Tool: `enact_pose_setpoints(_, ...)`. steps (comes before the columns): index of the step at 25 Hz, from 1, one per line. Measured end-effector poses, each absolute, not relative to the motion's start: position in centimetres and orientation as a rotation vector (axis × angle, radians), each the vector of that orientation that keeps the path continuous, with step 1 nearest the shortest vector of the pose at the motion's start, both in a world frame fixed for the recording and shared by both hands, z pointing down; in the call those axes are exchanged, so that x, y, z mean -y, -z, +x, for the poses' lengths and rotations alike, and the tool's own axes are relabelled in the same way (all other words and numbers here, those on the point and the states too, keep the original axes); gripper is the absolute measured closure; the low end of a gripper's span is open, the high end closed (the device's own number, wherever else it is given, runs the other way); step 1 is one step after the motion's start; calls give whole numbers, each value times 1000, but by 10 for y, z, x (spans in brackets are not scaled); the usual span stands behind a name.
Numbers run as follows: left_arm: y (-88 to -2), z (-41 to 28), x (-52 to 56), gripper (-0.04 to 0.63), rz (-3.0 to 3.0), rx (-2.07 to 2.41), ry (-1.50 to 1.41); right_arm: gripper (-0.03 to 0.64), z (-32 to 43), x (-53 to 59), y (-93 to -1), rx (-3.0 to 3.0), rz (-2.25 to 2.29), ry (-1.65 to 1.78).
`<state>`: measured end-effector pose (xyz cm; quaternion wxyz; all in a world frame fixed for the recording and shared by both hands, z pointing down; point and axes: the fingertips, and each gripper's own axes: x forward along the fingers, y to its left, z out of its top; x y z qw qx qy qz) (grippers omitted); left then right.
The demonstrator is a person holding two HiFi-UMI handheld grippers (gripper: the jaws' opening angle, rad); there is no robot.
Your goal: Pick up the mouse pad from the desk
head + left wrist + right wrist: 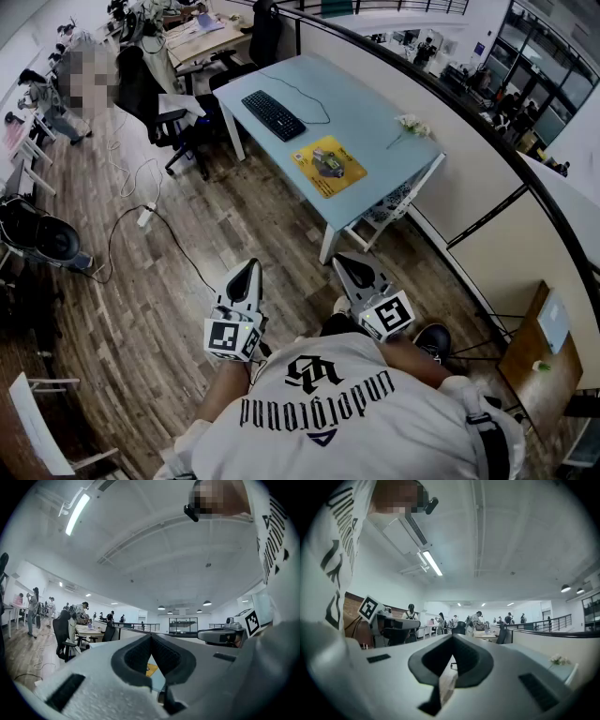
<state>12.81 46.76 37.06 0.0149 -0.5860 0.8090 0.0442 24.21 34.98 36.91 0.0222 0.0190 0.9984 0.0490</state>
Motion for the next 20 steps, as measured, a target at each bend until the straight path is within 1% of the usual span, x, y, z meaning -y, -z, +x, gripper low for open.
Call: enact_pose_setpoints(20, -379, 111, -418, 588, -1858, -2544, -130, 611, 224, -299, -386, -3171, 34, -137)
